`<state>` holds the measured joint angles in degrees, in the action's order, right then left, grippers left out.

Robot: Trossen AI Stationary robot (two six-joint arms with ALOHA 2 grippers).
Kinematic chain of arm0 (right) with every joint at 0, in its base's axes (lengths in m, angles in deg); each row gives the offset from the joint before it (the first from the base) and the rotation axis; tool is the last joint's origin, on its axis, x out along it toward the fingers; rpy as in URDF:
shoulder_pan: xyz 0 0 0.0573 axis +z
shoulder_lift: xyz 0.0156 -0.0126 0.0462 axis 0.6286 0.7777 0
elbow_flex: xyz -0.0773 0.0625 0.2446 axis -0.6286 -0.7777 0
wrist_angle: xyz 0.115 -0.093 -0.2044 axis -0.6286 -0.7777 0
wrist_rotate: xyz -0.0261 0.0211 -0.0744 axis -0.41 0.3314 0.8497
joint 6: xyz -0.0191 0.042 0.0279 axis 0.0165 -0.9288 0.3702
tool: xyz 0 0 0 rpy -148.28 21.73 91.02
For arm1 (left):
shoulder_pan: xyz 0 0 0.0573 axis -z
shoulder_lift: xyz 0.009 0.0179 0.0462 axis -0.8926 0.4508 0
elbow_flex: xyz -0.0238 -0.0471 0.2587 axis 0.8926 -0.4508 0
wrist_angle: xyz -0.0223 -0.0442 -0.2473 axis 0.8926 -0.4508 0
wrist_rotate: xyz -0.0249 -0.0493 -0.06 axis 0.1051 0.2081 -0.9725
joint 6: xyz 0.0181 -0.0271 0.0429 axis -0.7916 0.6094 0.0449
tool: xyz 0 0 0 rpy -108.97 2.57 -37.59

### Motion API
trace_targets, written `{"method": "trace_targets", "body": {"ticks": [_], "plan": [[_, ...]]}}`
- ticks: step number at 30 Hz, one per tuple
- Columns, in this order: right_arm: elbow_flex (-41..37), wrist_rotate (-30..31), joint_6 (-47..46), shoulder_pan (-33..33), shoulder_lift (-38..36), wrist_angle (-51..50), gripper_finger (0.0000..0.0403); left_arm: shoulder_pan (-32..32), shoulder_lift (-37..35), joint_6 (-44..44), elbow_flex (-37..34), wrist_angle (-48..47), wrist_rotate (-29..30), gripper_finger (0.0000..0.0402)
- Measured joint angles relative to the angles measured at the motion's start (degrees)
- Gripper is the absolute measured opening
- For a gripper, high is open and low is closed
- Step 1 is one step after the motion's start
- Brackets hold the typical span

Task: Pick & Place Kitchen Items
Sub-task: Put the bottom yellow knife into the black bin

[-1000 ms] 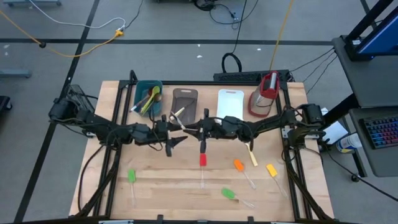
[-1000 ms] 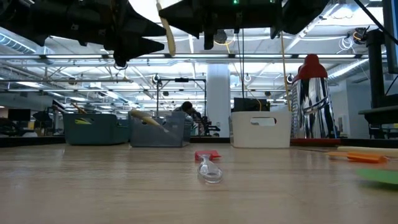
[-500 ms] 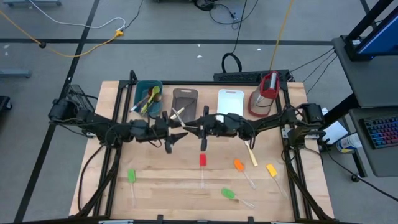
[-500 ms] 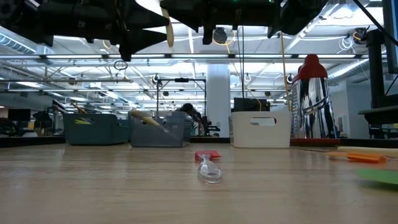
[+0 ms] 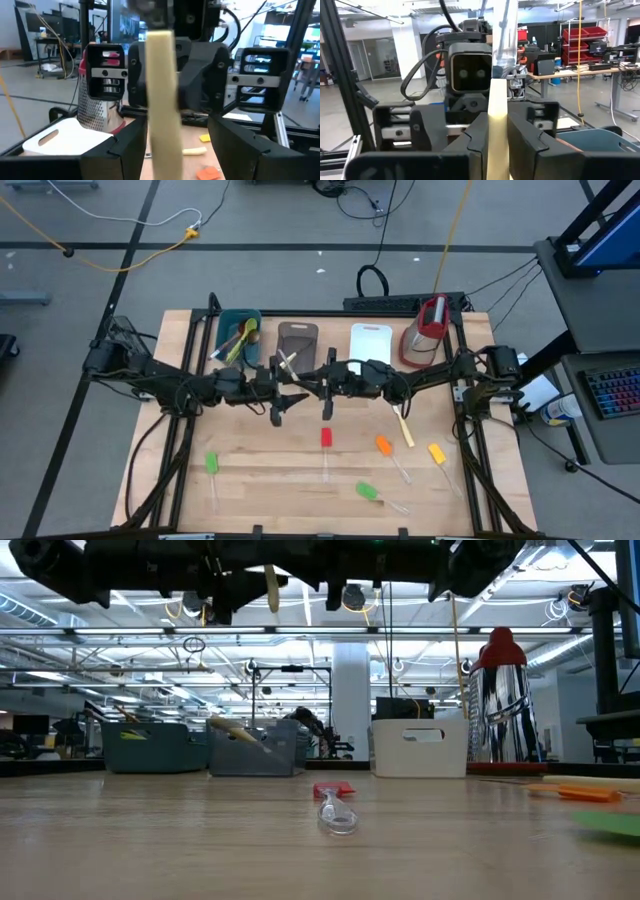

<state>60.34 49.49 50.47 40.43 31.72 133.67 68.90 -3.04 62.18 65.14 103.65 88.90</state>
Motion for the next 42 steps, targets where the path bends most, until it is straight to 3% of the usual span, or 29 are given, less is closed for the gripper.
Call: {"method": "trace_targets", "body": {"ticks": [14, 25, 33, 42], "plan": [[0.0, 0.1, 1.3, 0.2, 0.0, -0.1, 0.0044, 0.8, 2.3, 0.2, 0.0, -1.1, 0.6, 0.0206], [0.0, 0.1, 1.3, 0.2, -0.1, -1.0, 0.005, 0.8, 2.3, 0.9, 0.0, -3.3, 1.0, 0.0069], [0.0, 0.6, 1.3, 1.3, -0.1, -8.1, 0.0083, 0.9, 2.3, 8.4, -0.1, -10.9, 0.1, 0.007], [0.0, 4.7, -2.9, 2.1, -0.1, -23.1, 0.009, 0.8, 1.7, 18.1, -0.1, -23.7, 0.6, 0.0072]]}}
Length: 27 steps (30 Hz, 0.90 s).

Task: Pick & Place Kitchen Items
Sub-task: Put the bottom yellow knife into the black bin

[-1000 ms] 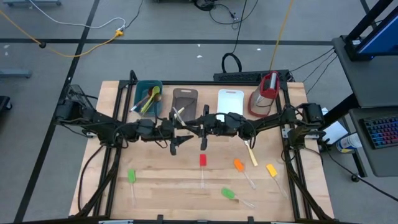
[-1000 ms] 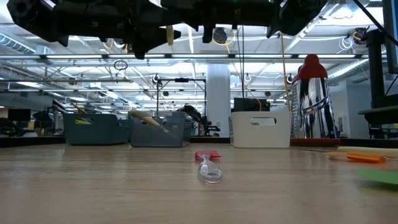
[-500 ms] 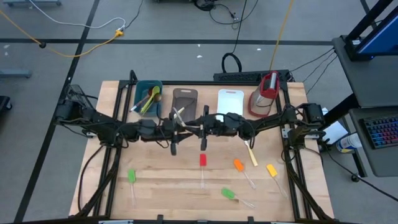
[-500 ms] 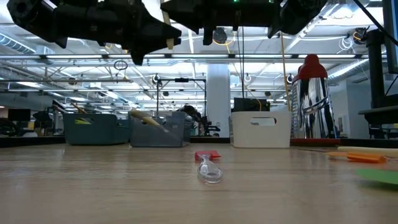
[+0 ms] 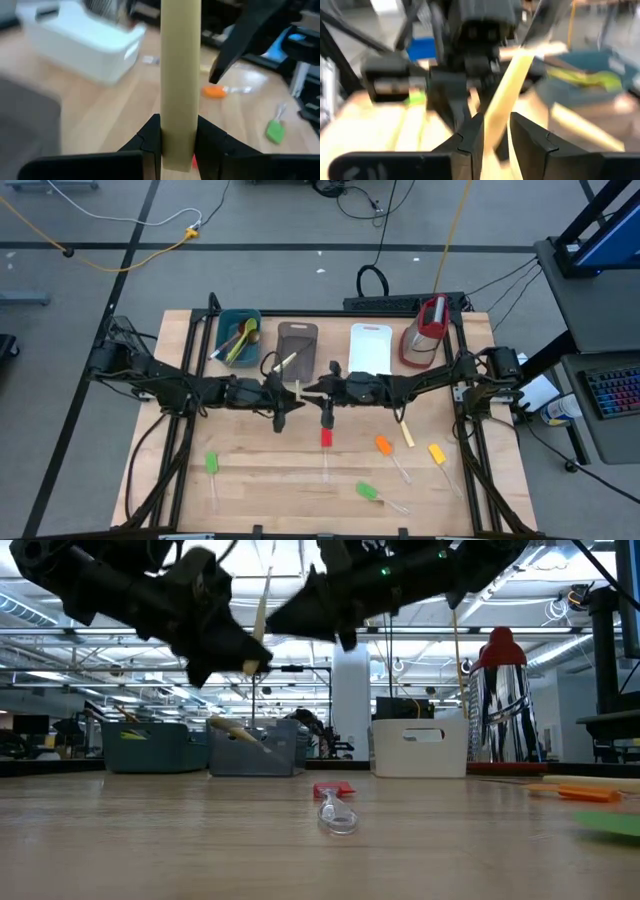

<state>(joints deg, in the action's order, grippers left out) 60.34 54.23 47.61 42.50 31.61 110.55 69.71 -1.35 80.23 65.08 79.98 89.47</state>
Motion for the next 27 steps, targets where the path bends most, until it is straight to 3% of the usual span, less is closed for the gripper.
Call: {"method": "trace_targets", "body": {"ticks": [9, 16, 22, 27], "plan": [[0.0, -0.1, -4.9, 1.3, 0.0, -10.9, 0.009, -1.4, -2.7, 14.0, 1.9, -18.9, -0.2, 0.0072], [0.0, -0.1, -3.9, 2.6, 0.0, -11.6, 0.0088, -5.1, -4.5, 17.4, 18.7, -57.6, -1.5, 0.0071], [0.0, -0.1, -3.3, 3.0, 0.1, -11.8, 0.0088, -10.1, -1.9, 11.8, 32.1, -72.8, -8.2, 0.0071], [0.0, 0.0, -3.3, 2.9, 0.1, -11.6, 0.0089, -14.2, 2.0, 8.7, 39.3, -82.6, -12.3, 0.0071]]}}
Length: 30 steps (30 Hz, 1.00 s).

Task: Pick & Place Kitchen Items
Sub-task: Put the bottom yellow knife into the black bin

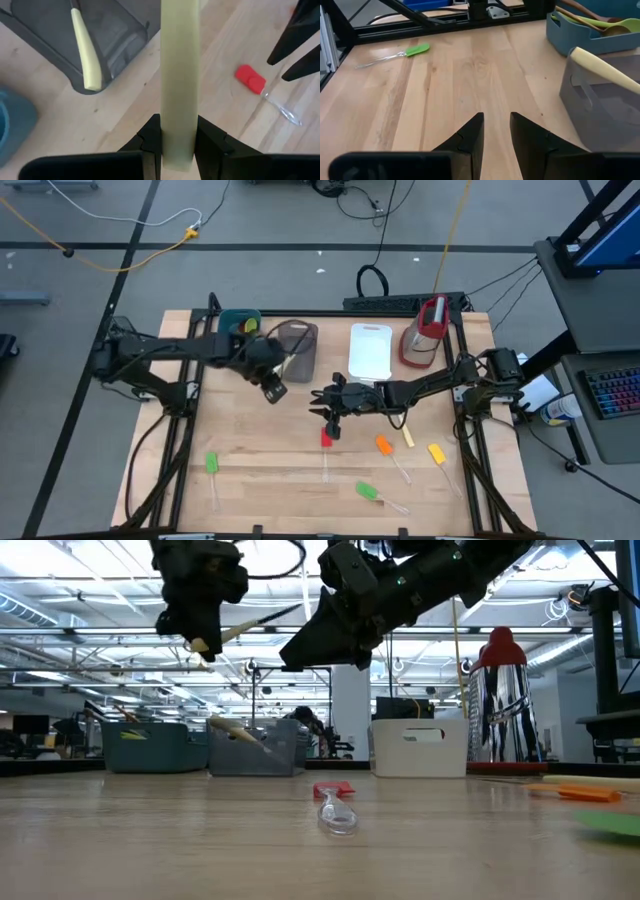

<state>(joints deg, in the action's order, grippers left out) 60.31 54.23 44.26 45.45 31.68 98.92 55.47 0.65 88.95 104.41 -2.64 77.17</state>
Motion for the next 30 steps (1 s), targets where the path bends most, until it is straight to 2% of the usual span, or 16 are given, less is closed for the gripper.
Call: {"method": "trace_targets", "body": {"ticks": [4, 10, 20, 30], "plan": [[0.0, 0.0, 0.0, 0.0, 0.0, 0.0, 0.0088, -3.7, 4.4, -3.3, 3.9, -6.3, -5.6, 0.0071], [0.0, 0.0, 0.0, 0.0, 0.0, -0.1, 0.0088, -8.5, 10.7, -7.8, 5.5, -10.6, -11.3, 0.0083], [0.0, 0.0, 0.0, 0.0, 0.0, -0.2, 0.0089, -15.7, 20.2, -11.2, 6.1, -19.1, -11.8, 0.009], [0.0, 0.1, 0.6, 0.0, 0.0, -0.2, 0.0089, -20.7, 23.4, -15.1, 6.5, -20.0, -13.8, 0.0092]]}}
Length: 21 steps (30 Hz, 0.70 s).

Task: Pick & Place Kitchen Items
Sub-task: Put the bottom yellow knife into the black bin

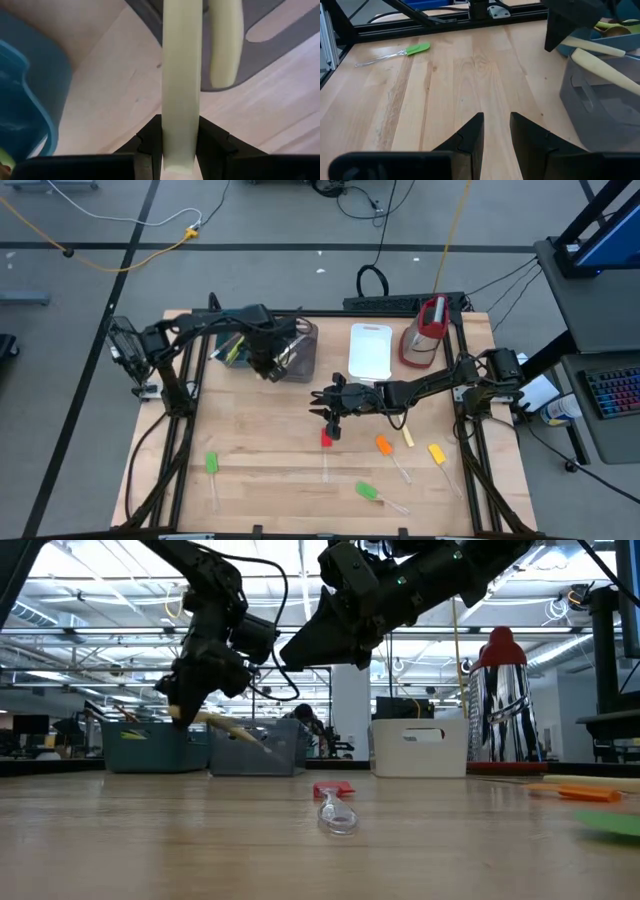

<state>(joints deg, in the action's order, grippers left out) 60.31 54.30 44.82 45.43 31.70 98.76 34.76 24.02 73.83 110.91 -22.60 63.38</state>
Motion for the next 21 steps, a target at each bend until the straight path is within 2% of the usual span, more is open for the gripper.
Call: {"method": "trace_targets", "body": {"ticks": [5, 16, 18, 21], "plan": [[0.0, 0.0, 1.1, 0.0, 0.0, 0.0, 0.0089, -1.3, 0.0, -2.3, 0.2, -0.3, -2.6, 0.0092], [0.0, 0.0, 1.4, 0.0, 0.0, -0.1, 0.0088, -1.3, 0.0, -1.5, 0.2, -4.7, -3.6, 0.0093], [0.0, 0.0, 1.4, 0.0, 0.0, -0.1, 0.0089, -1.3, 0.0, 0.6, 0.2, -4.7, -6.3, 0.0093], [0.0, 0.0, 1.5, 0.0, 0.0, 0.0, 0.0089, -1.3, 0.0, 4.4, 0.5, -5.6, -13.3, 0.0093]]}}
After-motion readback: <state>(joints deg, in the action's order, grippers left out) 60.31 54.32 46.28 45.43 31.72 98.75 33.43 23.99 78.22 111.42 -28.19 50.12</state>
